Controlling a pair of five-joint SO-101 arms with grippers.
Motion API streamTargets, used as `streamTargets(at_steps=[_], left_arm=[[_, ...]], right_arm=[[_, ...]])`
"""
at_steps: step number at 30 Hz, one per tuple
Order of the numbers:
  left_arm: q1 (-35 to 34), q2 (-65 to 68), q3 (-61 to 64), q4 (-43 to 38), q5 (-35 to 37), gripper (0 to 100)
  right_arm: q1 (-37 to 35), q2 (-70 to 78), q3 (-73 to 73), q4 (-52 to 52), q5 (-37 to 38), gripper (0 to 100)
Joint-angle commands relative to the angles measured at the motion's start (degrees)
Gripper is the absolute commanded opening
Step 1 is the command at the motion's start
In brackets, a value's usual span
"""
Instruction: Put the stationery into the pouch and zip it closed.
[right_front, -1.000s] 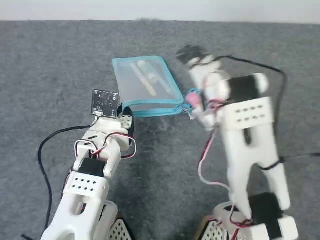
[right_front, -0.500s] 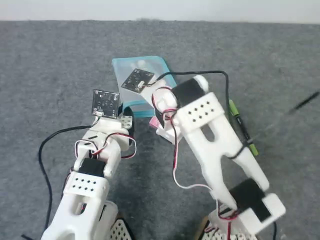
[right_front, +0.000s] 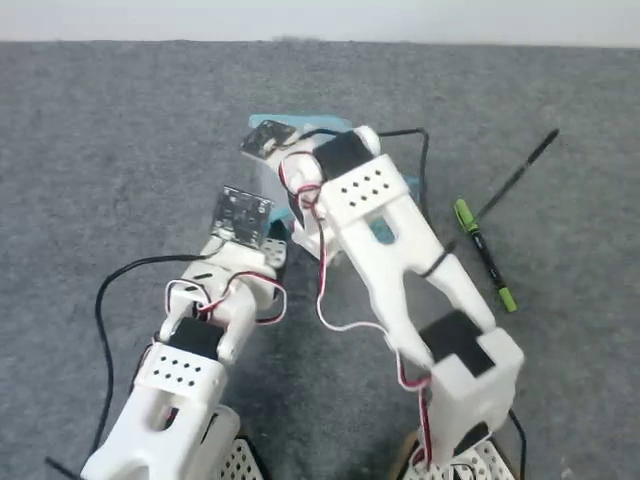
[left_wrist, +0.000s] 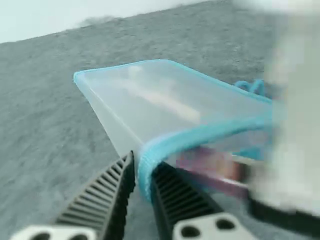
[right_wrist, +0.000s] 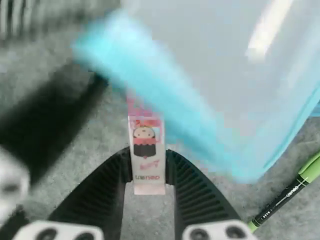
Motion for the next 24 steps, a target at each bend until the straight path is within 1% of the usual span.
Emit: streamTargets(at_steps=[1, 4, 8, 10, 13, 15, 17, 20, 24], left_arm=[[2.7, -1.1, -0.8, 0.1, -2.6, 1], [4.7, -1.1, -0.7, 0.1, -4.6, 1], [5.0, -1.1, -0.7, 0.1, -4.6, 1], [4.9, -1.1, -0.7, 0.1, -4.6, 1], [4.7, -1.1, -0.7, 0.1, -4.6, 1], [4.7, -1.1, -0.7, 0.1, -4.6, 1], [4.7, -1.1, -0.7, 0.1, -4.6, 1], [4.7, -1.1, -0.7, 0.1, -4.6, 1], [4.6, -1.1, -0.7, 0.1, -4.6, 1]], right_arm=[[3.5, 1.6, -9.1, 1.6, -3.3, 0.6], [4.6, 3.7, -14.2, 1.7, -5.4, 0.6], [2.9, 4.6, -16.2, 2.1, -5.7, 1.7], [1.7, 4.6, -16.2, 2.1, -5.5, 7.9], [0.1, 4.6, -16.2, 2.1, -5.4, 23.2], [-0.2, 4.5, -16.4, 2.1, -5.3, 29.9], [-0.2, 4.4, -16.4, 2.1, -5.0, 30.6], [0.0, 4.4, -16.4, 2.2, -4.6, 28.8], [0.7, 0.4, -16.4, 2.3, -4.6, 26.8]])
